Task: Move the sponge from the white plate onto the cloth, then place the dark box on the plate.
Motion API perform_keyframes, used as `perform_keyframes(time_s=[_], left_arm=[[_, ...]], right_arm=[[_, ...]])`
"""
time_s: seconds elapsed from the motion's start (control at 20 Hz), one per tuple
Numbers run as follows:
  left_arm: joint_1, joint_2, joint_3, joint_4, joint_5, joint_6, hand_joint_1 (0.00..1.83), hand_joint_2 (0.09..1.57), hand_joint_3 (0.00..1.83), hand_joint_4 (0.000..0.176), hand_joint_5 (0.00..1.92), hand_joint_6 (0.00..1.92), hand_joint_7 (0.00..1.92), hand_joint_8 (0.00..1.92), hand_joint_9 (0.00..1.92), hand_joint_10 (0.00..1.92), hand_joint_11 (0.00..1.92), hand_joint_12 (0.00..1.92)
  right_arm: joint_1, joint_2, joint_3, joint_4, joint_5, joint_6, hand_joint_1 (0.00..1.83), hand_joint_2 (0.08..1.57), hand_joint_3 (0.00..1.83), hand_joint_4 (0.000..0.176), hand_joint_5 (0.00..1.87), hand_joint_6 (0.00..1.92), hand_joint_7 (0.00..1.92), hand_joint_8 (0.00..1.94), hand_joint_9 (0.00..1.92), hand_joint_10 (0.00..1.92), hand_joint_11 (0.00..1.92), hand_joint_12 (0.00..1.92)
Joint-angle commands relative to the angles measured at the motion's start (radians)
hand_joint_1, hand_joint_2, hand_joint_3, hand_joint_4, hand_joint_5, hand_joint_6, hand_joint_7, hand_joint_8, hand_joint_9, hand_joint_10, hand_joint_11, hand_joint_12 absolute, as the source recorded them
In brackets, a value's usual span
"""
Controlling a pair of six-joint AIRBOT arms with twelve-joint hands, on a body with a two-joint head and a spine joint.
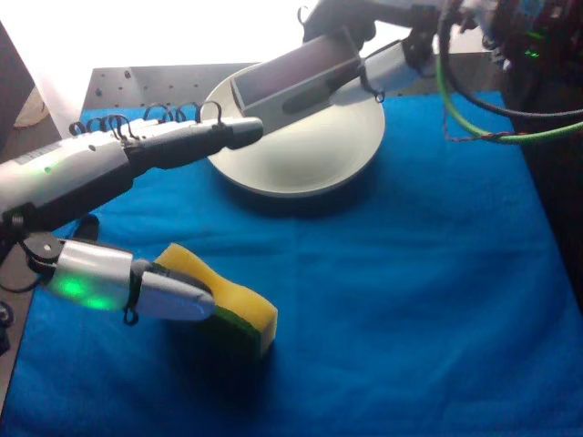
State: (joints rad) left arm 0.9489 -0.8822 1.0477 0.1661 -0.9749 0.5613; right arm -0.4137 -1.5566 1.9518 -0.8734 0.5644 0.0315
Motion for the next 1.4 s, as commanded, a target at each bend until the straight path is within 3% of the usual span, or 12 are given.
perform_keyframes(time_s=[0.0,0.05,0.1,0.2,0.3,0.55,0.7,0.75,0.9,1.05,1.2,1.35], left_arm=[[-0.015,0.006,-0.001,-0.022,-0.133,-0.006,0.64,0.84,0.00,0.163,0.10,0.00,0.10,0.00,0.13,0.00,0.00,0.61],[-0.017,0.009,-0.006,-0.015,-0.135,-0.007,0.68,0.82,0.00,0.173,0.08,0.00,0.09,0.00,0.12,0.00,0.00,0.57],[-0.018,0.013,-0.009,-0.009,-0.138,-0.007,0.71,0.79,0.00,0.175,0.05,0.00,0.07,0.00,0.09,0.00,0.00,0.51],[-0.018,0.020,-0.013,-0.007,-0.144,-0.008,0.68,0.79,0.00,0.176,0.00,0.00,0.03,0.00,0.07,0.00,0.01,0.44],[-0.018,0.027,-0.014,-0.008,-0.149,-0.008,0.74,0.77,0.00,0.176,0.00,0.00,0.00,0.00,0.01,0.00,0.00,0.29],[-0.007,0.067,-0.029,-0.058,-0.208,0.010,0.72,0.77,0.00,0.140,0.00,0.00,0.00,0.00,0.00,0.00,0.00,0.15],[0.034,0.104,-0.050,-0.153,-0.281,0.069,0.66,0.73,0.00,0.175,0.00,0.00,0.00,0.00,0.00,0.00,0.00,0.27],[0.054,0.115,-0.055,-0.190,-0.325,0.076,0.68,0.73,0.00,0.076,0.00,0.00,0.00,0.00,0.00,0.00,0.00,0.24],[0.107,0.136,-0.084,-0.284,-0.426,0.143,0.74,0.72,0.01,0.096,0.00,0.00,0.00,0.00,0.00,0.00,0.00,0.32],[0.177,0.140,-0.109,-0.352,-0.526,0.157,0.61,0.80,0.01,0.175,0.00,0.00,0.00,0.00,0.00,0.00,0.00,0.22],[0.206,0.110,-0.115,-0.389,-0.600,0.157,0.42,1.00,0.03,0.062,0.00,0.00,0.00,0.00,0.00,0.00,0.00,0.10],[0.209,0.091,-0.128,-0.398,-0.623,0.157,0.41,0.99,0.01,0.114,0.00,0.00,0.00,0.00,0.00,0.00,0.00,0.31]], right_arm=[[0.016,-0.010,0.007,0.033,0.045,0.006,1.23,1.10,0.00,0.014,0.99,1.02,1.06,0.87,0.88,0.93,0.65,1.37],[0.015,-0.016,0.009,0.022,0.040,0.006,1.21,1.12,0.01,0.012,0.91,1.07,1.01,0.98,0.87,0.83,0.66,1.28],[0.015,-0.020,0.009,0.015,0.037,0.006,1.02,1.02,0.00,0.014,0.61,0.40,0.73,0.49,0.75,0.58,0.56,1.11],[0.012,-0.025,0.009,0.009,0.037,0.006,0.80,0.89,0.00,0.128,0.24,0.02,0.38,0.03,0.46,0.11,0.20,0.90],[0.012,-0.025,0.009,-0.005,0.037,0.010,0.76,0.85,0.00,0.174,0.02,0.00,0.04,0.00,0.07,0.01,0.01,0.26],[-0.014,0.030,0.003,0.028,0.146,0.103,0.66,0.77,0.02,0.176,0.00,0.00,0.00,0.00,0.00,0.00,0.00,0.00],[-0.071,0.124,-0.062,0.192,0.318,0.105,0.66,0.76,0.01,0.176,0.00,0.00,0.00,0.00,0.00,0.00,0.00,0.00],[-0.103,0.174,-0.104,0.263,0.383,0.105,0.64,0.76,0.01,0.176,0.00,0.00,0.00,0.00,0.00,0.00,0.00,0.00],[-0.229,0.305,-0.234,0.475,0.597,0.088,0.77,0.76,0.00,0.176,0.00,0.00,0.00,0.00,0.00,0.00,0.00,0.00],[-0.351,0.412,-0.390,0.663,0.814,-0.021,0.76,0.73,0.00,0.176,0.00,0.00,0.00,0.00,0.00,0.00,0.00,0.00],[-0.560,0.490,-0.551,0.856,1.056,-0.104,0.58,0.71,0.00,0.176,0.00,0.00,0.00,0.00,0.00,0.00,0.00,0.00],[-0.777,0.521,-0.661,1.042,1.199,-0.106,0.61,0.93,0.02,0.176,0.00,0.00,0.00,0.00,0.00,0.00,0.00,0.00]])
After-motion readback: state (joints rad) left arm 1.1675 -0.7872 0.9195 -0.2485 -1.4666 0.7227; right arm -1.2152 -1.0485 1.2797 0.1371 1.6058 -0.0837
